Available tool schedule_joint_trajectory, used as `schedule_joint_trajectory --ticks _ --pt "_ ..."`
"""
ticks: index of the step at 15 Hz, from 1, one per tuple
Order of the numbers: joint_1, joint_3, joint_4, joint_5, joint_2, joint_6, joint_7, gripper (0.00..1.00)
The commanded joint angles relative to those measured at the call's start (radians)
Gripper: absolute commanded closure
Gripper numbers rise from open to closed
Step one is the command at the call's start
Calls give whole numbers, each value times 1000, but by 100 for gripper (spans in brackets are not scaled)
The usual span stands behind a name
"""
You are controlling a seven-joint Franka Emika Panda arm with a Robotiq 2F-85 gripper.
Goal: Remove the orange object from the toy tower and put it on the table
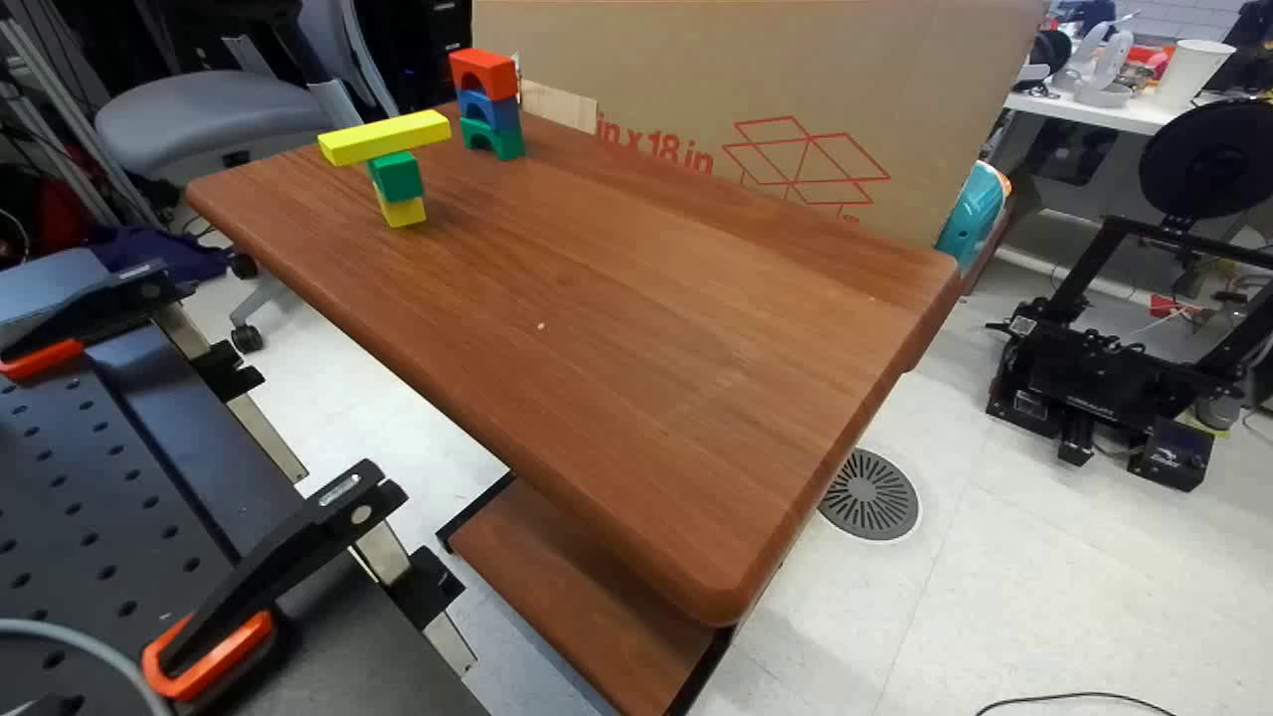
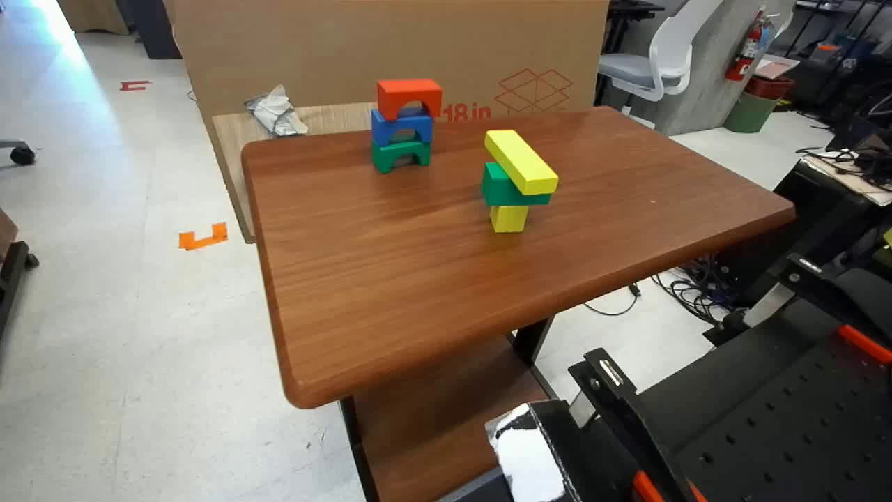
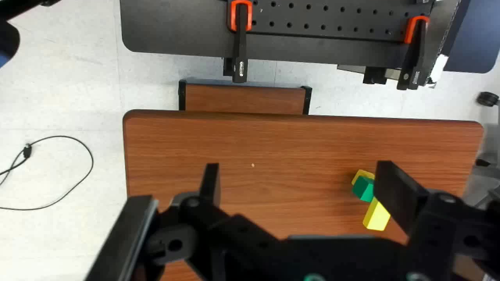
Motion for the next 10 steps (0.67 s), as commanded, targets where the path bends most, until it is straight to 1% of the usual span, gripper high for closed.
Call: schedule_joint_trajectory --ticks 1,3,5,7,10 --pt "-28 27 1 12 3 -2 -9 0" --pt "-28 27 2 12 3 -2 -9 0" --pt "-14 51 4 30 15 2 31 0" --pt "3 97 -2 36 25 22 94 0" --pt "38 194 7 67 64 84 231 0"
